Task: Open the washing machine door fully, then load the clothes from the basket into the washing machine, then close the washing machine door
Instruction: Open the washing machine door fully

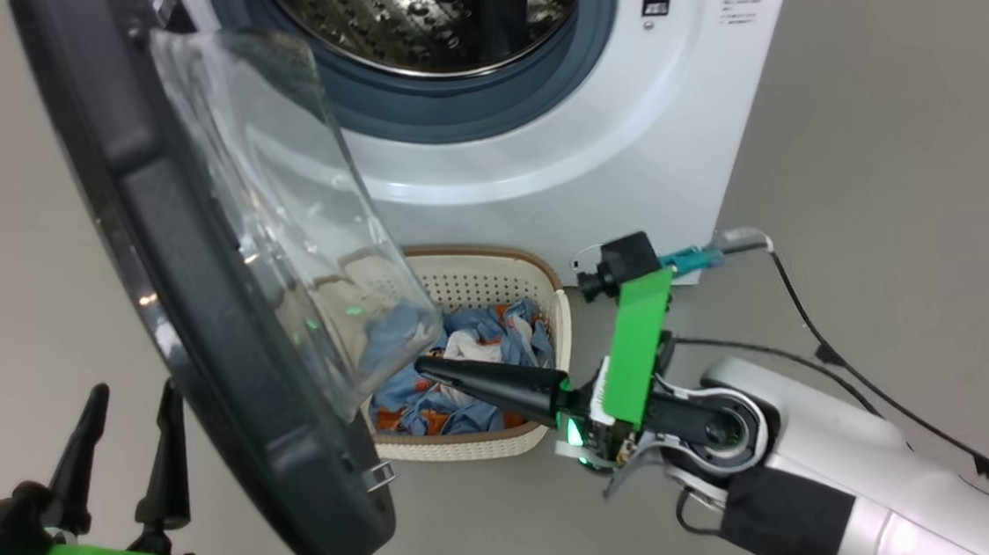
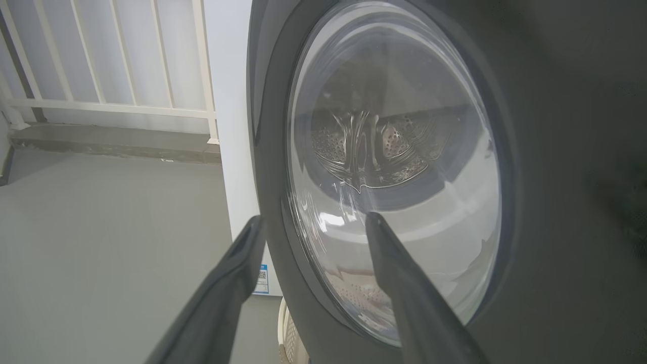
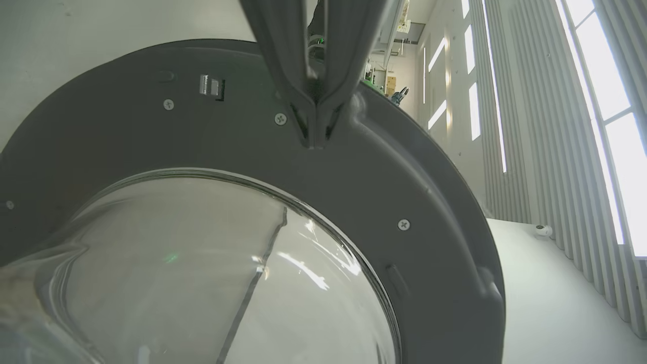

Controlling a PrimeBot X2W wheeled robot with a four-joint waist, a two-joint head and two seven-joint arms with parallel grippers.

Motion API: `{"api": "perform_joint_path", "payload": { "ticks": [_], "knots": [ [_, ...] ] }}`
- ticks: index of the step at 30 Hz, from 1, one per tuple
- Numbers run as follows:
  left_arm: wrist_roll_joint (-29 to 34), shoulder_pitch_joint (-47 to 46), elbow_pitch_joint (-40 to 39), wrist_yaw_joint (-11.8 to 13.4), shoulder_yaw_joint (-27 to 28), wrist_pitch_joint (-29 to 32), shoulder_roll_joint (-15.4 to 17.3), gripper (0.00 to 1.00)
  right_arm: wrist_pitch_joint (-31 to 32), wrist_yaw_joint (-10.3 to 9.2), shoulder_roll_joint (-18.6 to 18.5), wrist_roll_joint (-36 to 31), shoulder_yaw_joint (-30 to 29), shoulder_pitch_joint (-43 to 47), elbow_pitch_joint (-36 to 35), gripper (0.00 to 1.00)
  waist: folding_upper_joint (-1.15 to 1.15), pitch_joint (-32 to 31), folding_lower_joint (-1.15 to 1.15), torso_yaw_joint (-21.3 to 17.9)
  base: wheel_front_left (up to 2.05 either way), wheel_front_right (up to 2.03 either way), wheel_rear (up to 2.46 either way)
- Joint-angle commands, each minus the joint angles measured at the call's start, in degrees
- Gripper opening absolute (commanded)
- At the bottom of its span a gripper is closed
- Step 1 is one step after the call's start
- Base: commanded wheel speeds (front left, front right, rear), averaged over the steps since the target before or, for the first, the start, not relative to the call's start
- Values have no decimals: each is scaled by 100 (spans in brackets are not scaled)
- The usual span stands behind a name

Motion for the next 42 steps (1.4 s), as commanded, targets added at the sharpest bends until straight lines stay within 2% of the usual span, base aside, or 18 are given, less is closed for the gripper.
{"api": "perform_joint_path", "payload": {
  "ticks": [1, 9, 11, 12, 13, 21, 26, 30, 32, 33, 36, 39, 40, 42],
  "knots": [
    [50, -38, -116, -9, 254, -38, 180, 100, -97, 18, 27, 59, -10, 210, -175, 0, 0, -58, 0, -61, 0, 0, 0],
    [96, 176, -172, -9, 415, -38, 252, 100, -659, 18, -279, 49, 68, 436, -550, 0, 0, -212, 0, -217, 0, 0, 0],
    [123, 234, -185, -9, 453, -38, 244, 100, -882, 18, -341, -16, 45, 494, -590, 25, 0, -258, 0, -245, 0, 0, 0],
    [142, 265, -199, -9, 469, -38, 235, 100, -1007, 18, -372, -85, 41, 512, -598, 50, 0, -280, 0, -261, 0, 0, 0],
    [162, 295, -213, -9, 483, -38, 223, 100, -1167, 18, -403, -206, 32, 516, -602, 100, 0, -301, 0, -277, 0, 0, 0],
    [243, 454, -237, -9, 521, -38, 159, 100, -2212, 18, -430, -1021, -4, 523, -543, 100, 0, -448, 0, -430, 0, 0, 0],
    [271, 494, -243, -9, 526, -38, 128, 100, -3035, 18, -385, -1737, -18, 422, -174, 100, 0, -491, 0, -494, 0, 0, 0],
    [286, 515, -261, -9, 570, -38, 119, 100, -3259, 18, -311, -2570, -141, 336, 283, 100, 0, -498, 0, -541, 0, 0, 0],
    [285, 532, -265, -9, 606, -38, 118, 100, -3276, 18, -185, -3055, -473, 347, 547, 100, 0, -497, 0, -571, 0, 0, 0],
    [282, 550, -268, -9, 630, -38, 117, 100, -3279, 18, -45, -3768, -899, 404, 830, 100, 0, -497, 0, -597, 0, 0, 0],
    [283, 575, -276, -9, 666, -38, 106, 100, -3280, 18, 279, -4920, -1743, 575, 1247, 100, 0, -500, 0, -629, 0, 0, 0],
    [291, 596, -290, -9, 683, -38, 86, 100, -3281, 18, 601, -6267, -2550, 791, 1345, 100, 0, -497, 0, -651, 0, 0, 0],
    [291, 596, -290, -9, 683, -38, 86, 100, -3281, 18, 601, -6267, -2550, 791, 1345, 100, 0, -497, 0, -651, 0, 0, 0],
    [290, 603, -295, -9, 688, -38, 75, 100, -3281, 18, 800, -7179, -3103, 1010, 1253, 100, 0, -496, 0, -661, 0, 0, 0]
  ]
}}
